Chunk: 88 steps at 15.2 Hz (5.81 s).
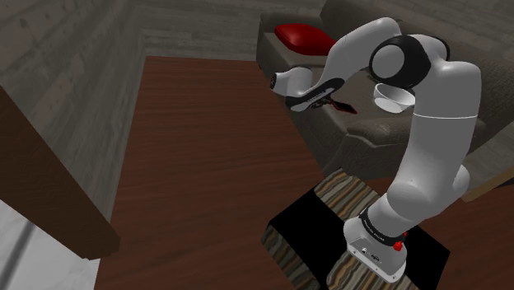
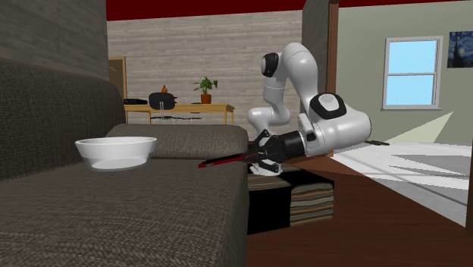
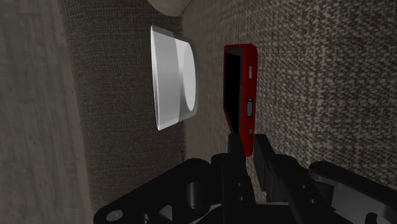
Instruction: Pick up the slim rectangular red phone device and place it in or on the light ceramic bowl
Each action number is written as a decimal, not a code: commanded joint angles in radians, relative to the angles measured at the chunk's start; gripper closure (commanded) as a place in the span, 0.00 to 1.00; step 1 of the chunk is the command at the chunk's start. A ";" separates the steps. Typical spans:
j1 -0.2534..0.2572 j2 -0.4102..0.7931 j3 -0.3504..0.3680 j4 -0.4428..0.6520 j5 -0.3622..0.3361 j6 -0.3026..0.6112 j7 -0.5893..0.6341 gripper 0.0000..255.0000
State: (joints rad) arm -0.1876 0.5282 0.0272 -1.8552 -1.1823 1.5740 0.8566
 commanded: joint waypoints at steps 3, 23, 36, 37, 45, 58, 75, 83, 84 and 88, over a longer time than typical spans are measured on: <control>0.001 -0.037 0.001 -0.004 0.002 -0.014 -0.029 1.00; 0.008 -0.197 0.005 0.016 0.004 -0.090 -0.194 1.00; -0.172 -0.225 -0.121 -0.028 -0.133 0.170 -0.262 1.00; -0.187 -0.221 -0.132 -0.023 -0.144 0.191 -0.268 1.00; -0.311 -0.154 -0.210 0.064 -0.210 0.364 -0.323 1.00; -0.380 -0.032 -0.246 0.130 -0.252 0.469 -0.275 1.00; -0.388 0.009 -0.245 0.129 -0.269 0.481 -0.230 0.00; -0.336 -0.050 -0.198 0.079 -0.239 0.391 -0.230 0.00; -0.336 -0.050 -0.198 0.079 -0.239 0.391 -0.230 0.00; -0.336 -0.050 -0.198 0.079 -0.239 0.391 -0.230 0.00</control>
State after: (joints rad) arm -0.5236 0.4784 -0.1706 -1.7756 -1.4213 1.9650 0.6263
